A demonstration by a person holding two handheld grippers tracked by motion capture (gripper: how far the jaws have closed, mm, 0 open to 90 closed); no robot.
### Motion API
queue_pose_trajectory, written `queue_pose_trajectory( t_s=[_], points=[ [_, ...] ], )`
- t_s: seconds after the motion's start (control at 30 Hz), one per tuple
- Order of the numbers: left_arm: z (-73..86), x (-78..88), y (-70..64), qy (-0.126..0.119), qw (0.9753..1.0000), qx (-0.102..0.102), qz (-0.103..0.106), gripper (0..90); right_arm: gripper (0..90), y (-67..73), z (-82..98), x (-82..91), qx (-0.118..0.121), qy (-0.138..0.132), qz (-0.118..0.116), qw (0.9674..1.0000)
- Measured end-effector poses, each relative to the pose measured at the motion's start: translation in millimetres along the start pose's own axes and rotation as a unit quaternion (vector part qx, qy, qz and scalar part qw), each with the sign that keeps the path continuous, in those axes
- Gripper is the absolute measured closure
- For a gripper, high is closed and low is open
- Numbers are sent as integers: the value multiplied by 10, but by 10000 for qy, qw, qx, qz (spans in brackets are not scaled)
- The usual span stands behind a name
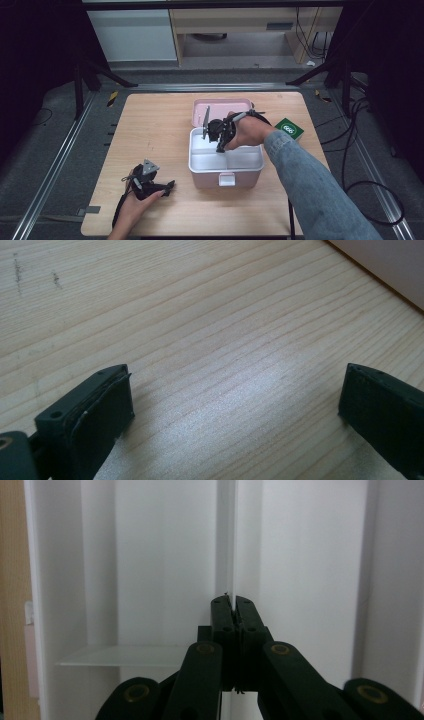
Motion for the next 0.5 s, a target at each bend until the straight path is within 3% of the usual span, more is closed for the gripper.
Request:
queue_pose_trajectory(
  t_s=[0.5],
  points=[
    [0,1,0,2,10000,-3,-1,2,898,10,29,83,-139,-282,-2,9995]
  ],
)
Point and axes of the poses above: each handheld gripper's, and its own axes: x roughly backward along the jaws, z roughly out of its underside, y roughly to its left, the point moved 1 cm from there along -x, roughly forward along the jaws
